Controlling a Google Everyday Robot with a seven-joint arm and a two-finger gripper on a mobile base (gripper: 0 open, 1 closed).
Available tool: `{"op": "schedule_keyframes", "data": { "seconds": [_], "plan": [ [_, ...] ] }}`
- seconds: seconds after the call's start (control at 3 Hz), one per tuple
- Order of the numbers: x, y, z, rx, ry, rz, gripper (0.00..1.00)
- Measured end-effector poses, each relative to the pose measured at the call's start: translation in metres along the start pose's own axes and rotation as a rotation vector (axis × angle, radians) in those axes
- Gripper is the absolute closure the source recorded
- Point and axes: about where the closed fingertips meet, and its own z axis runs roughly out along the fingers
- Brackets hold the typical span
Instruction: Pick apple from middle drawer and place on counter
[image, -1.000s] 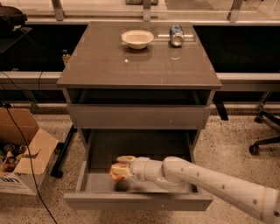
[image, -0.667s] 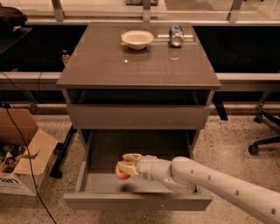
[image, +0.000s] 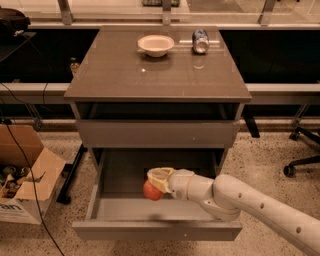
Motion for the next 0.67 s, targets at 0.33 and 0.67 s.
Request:
{"op": "schedule_keyframes", "data": {
  "seconds": [0.33, 0.67],
  "plan": [
    [-0.0078, -0.0003, -0.0075, -0.007, -0.023, 0.011, 1.0],
    [0.0015, 0.0014, -0.0008, -0.017, -0.032, 0.039, 1.0]
  ]
}}
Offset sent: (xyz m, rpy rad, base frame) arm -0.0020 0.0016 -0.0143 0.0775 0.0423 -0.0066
